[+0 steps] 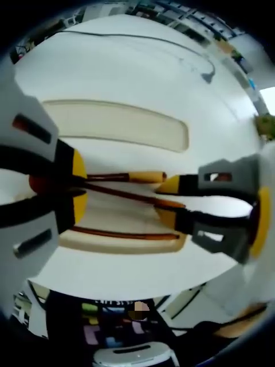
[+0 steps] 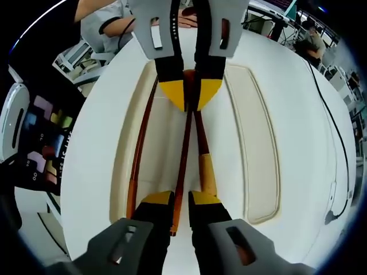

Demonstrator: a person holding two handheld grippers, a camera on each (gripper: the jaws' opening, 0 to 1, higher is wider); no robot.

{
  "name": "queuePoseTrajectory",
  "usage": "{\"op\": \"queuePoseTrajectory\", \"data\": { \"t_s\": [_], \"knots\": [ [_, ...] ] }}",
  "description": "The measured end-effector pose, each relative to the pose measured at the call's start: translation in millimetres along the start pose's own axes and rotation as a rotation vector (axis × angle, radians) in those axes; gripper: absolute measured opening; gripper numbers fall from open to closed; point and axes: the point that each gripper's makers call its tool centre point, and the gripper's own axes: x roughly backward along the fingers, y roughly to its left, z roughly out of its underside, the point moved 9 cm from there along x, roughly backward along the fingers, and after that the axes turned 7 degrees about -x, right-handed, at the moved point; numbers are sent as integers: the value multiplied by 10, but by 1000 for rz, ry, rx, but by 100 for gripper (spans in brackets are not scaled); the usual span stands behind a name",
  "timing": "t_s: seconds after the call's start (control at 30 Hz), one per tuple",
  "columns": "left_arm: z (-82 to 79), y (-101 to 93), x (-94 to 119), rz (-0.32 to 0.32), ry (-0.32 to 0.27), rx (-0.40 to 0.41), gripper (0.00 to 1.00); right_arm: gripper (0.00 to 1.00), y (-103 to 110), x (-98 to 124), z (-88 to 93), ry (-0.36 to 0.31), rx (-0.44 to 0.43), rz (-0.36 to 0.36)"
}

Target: Arrange the utensils inside the cutlery case until each visible utensil rests in its matching compartment.

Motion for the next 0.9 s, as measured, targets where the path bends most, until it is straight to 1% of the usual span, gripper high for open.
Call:
{"op": "queuePoseTrajectory", "data": {
  "t_s": [0.07,0.13,0.17,0.3,0.43,0.53,0.6,0.7,0.8,0.9],
  "knots": [
    [4,1,2,0,1,-3,7,8,1,6,2,4,8,3],
    [2,2,0,-1,-3,-5,7,5,-6,9,19,-3,50,9],
    [0,6,-3,-5,-8,-22,7,5,-3,23,32,-7,45,7],
    [-4,16,-10,-7,-12,-48,6,5,-5,40,57,-26,31,5],
    [-5,41,-12,-17,13,-77,5,5,7,47,71,-25,44,4],
    [-5,61,-27,-38,39,-105,1,5,13,50,82,-22,53,5],
    [-6,61,-24,-37,48,-127,1,5,13,55,111,-20,59,3],
    [-12,76,-29,-42,46,-129,1,5,14,52,132,-27,53,2],
    [-12,91,-28,-59,60,-166,1,5,18,50,148,-28,56,-1],
    [-5,100,-22,-56,63,-177,1,4,24,51,171,-30,52,-4]
  ]
}}
